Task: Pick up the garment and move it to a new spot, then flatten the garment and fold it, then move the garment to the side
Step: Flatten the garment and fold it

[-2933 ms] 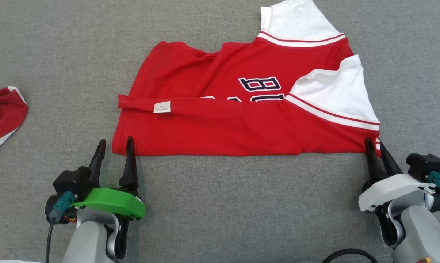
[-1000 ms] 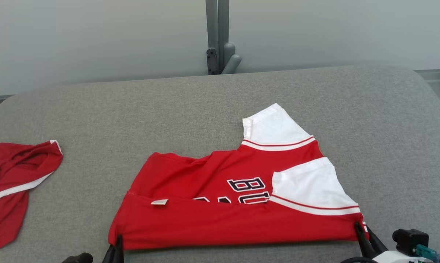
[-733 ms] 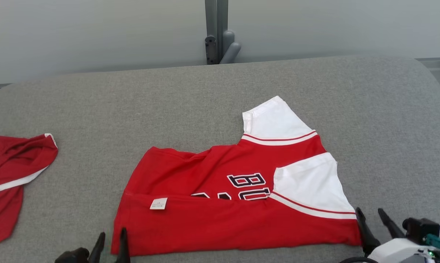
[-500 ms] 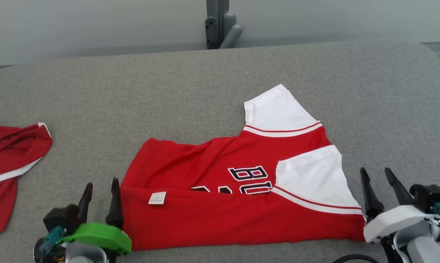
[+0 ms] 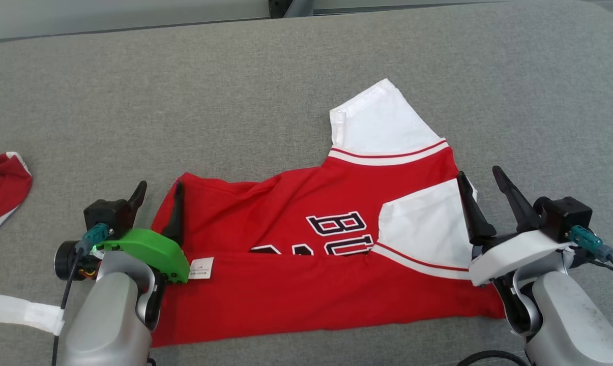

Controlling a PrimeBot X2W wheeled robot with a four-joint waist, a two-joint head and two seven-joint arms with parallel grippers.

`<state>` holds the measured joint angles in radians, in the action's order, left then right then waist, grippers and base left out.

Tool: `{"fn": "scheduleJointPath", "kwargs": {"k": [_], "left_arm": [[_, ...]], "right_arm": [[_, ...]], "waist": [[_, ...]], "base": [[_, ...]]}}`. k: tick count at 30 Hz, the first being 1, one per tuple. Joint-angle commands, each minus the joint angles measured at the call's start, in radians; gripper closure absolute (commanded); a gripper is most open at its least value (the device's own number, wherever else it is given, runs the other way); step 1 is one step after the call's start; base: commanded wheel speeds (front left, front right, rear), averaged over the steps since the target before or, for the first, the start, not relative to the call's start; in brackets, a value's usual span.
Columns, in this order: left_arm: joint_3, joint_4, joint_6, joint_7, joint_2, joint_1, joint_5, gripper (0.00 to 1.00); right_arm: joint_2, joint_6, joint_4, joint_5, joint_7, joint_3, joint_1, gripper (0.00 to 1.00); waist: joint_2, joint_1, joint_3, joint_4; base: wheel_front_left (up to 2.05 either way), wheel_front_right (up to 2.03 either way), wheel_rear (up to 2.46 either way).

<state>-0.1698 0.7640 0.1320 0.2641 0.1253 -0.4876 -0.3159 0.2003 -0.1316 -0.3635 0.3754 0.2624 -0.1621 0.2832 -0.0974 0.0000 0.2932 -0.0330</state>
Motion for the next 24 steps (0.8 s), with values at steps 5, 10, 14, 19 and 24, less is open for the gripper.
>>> {"fn": "scheduleJointPath", "kwargs": {"k": [5,10,14,19,24], "left_arm": [[-0.058,0.095,-0.002,0.0,0.019,-0.071,-0.039,0.0],[-0.1,0.16,-0.002,0.0,0.035,-0.116,-0.06,0.13],[-0.096,0.19,-0.002,0.0,0.033,-0.138,-0.071,1.0],[-0.116,0.211,-0.002,-0.001,0.015,-0.15,-0.083,1.0],[-0.108,0.155,-0.004,0.0,0.009,-0.163,-0.063,1.0]], "right_arm": [[0.011,0.002,0.013,0.014,0.0,-0.016,0.028,0.0],[0.024,0.002,0.02,0.008,0.0,-0.019,0.036,0.0],[0.037,0.002,0.029,0.015,0.0,-0.029,0.061,0.0],[0.061,0.002,0.036,0.029,0.0,-0.031,0.109,0.0],[0.098,0.002,0.012,0.048,0.0,-0.06,0.202,0.0]], "waist": [[-0.0001,0.0,0.033,-0.037],[-0.0001,0.0,0.047,-0.045],[-0.0001,0.0,0.052,-0.045],[-0.0001,0.0,0.055,-0.025],[-0.0001,0.0,0.062,0.016]], "base": [[0.0,0.0,0.0],[0.0,0.0,0.0],[0.0,0.0,0.0],[0.0,0.0,0.0],[0.0,0.0,0.0]]}}
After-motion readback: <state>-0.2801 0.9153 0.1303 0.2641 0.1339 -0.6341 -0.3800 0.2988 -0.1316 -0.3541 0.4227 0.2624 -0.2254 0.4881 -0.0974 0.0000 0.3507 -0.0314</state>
